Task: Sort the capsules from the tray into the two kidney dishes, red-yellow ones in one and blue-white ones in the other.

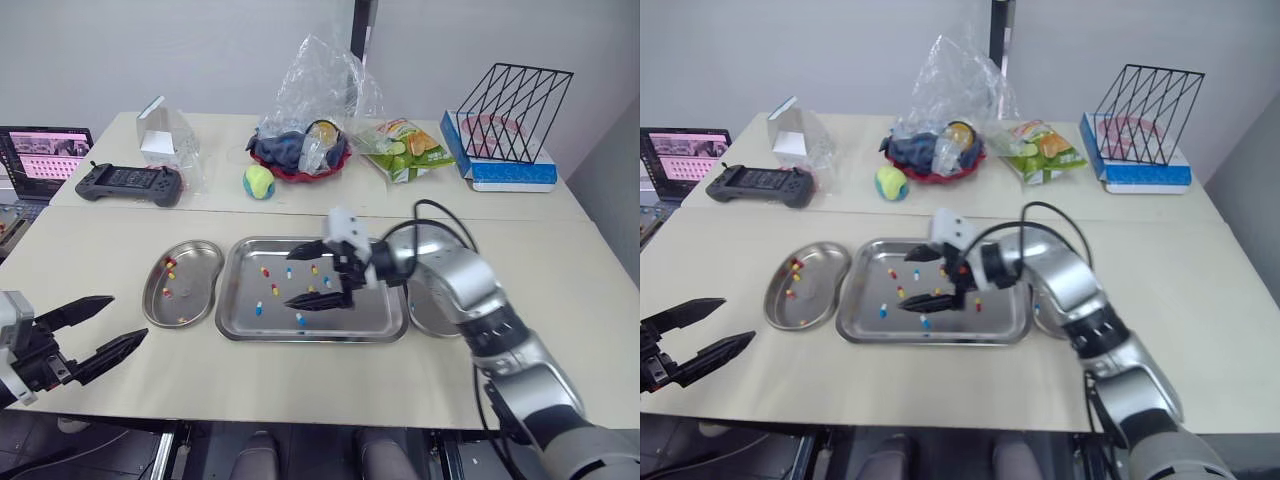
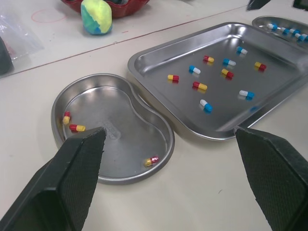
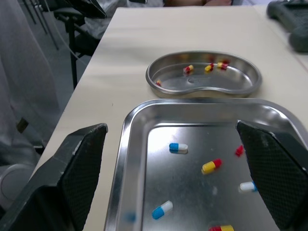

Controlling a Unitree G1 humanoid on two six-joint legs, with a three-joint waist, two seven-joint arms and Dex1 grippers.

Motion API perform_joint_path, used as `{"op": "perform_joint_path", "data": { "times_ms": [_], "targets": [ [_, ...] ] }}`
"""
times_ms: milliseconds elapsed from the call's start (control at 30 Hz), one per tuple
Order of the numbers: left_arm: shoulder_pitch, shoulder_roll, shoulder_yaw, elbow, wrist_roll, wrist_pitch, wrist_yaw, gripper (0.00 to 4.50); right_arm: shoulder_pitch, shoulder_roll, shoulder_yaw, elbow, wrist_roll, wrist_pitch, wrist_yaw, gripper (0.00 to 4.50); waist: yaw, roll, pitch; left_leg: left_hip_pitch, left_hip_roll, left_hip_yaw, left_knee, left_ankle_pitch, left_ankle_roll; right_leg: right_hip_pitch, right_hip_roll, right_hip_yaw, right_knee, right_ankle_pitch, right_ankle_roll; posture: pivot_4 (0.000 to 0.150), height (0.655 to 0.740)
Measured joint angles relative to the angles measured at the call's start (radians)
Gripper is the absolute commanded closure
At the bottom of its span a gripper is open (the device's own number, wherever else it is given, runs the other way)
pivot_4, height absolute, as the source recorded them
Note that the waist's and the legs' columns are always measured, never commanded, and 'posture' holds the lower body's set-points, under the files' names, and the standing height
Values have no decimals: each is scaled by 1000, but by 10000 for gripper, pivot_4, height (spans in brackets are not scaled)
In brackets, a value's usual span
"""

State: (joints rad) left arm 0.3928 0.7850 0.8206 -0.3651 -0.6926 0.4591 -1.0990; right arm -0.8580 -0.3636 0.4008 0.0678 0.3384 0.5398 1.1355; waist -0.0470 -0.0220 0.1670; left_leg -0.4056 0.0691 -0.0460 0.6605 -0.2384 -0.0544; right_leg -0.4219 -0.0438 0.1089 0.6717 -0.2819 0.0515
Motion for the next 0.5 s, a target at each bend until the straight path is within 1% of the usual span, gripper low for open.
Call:
{"op": "perform_joint_path", "data": {
  "times_ms": [167, 267, 367, 500],
  "targets": [
    [12, -7, 2, -14, -2, -1, 18, 0, -83, 87, 69, 182, -92, -59, 22, 70, -1, 0, 0, 0, 0, -1, 0, 0, 0, 0, 0, -3, 0, 0, -1, 1500, 7174],
    [19, -9, 2, -15, -2, -3, 24, 0, -128, 164, 97, 301, -135, -106, 35, 70, -10, 0, 0, 1, 0, -1, -1, 0, 0, 0, 0, -3, 1, 0, -1, 1500, 7174],
    [4, -24, 2, -27, -18, -1, 46, 0, -176, 261, 106, 428, -186, -167, 9, 70, -22, 0, 0, 1, 1, -2, -1, 0, 0, -1, 0, -4, 2, 0, -2, 1500, 7174],
    [-5, -25, 1, -58, -39, 4, 71, 0, -193, 329, 119, 533, -249, -237, -19, 70, -22, 0, 0, 1, 1, -4, -1, 0, 0, 0, -2, -11, 3, 0, -2, 1500, 7174]
  ]
}}
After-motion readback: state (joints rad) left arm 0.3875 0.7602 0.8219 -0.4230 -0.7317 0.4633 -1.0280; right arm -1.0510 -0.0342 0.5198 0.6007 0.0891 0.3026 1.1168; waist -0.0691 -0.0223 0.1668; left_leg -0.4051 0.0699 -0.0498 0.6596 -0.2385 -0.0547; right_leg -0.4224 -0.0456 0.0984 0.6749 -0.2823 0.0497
